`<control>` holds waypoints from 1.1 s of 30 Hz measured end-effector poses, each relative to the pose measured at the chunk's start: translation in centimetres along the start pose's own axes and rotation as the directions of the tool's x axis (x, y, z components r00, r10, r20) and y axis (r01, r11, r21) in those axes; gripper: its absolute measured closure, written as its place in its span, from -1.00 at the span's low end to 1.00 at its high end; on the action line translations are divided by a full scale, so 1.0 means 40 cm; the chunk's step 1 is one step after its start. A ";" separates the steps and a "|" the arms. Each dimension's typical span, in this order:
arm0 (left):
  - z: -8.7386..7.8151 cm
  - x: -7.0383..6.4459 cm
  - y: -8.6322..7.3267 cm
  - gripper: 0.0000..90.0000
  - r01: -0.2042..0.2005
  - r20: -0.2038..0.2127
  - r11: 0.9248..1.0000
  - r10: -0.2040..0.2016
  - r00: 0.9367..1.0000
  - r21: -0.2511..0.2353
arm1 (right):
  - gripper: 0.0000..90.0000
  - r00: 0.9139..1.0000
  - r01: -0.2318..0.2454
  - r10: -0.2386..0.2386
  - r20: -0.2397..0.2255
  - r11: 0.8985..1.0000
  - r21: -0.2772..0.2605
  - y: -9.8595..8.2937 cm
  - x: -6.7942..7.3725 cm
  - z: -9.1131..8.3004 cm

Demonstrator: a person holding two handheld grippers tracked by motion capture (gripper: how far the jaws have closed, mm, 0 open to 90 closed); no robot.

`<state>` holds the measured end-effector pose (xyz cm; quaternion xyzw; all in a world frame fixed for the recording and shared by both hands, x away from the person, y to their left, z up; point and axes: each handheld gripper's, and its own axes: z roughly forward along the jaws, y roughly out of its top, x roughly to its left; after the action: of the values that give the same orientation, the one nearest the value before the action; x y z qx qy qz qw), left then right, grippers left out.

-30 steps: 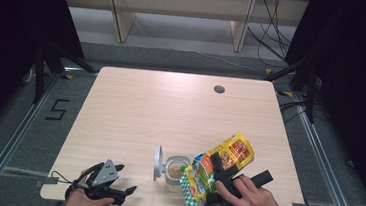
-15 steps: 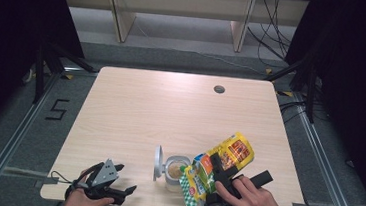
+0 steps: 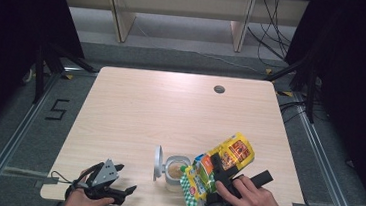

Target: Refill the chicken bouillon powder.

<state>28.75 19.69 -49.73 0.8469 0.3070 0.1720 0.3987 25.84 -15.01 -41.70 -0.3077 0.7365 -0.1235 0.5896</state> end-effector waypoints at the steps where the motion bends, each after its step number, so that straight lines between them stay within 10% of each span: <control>1: -0.001 0.002 0.001 -0.58 -0.013 -0.004 1.000 0.013 1.000 -0.001 | 0.35 1.000 0.001 0.000 0.003 1.000 -0.005 0.000 -0.001 0.000; 33: 0.004 -0.002 -0.002 -0.58 0.011 -0.002 1.000 -0.012 1.000 -0.014 | 0.35 1.000 0.001 -0.001 0.009 1.000 0.001 -0.002 0.001 0.002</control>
<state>28.75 19.58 -49.90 0.8422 0.3111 0.1726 0.4051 25.96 -15.07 -41.71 -0.3083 0.7337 -0.1225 0.5930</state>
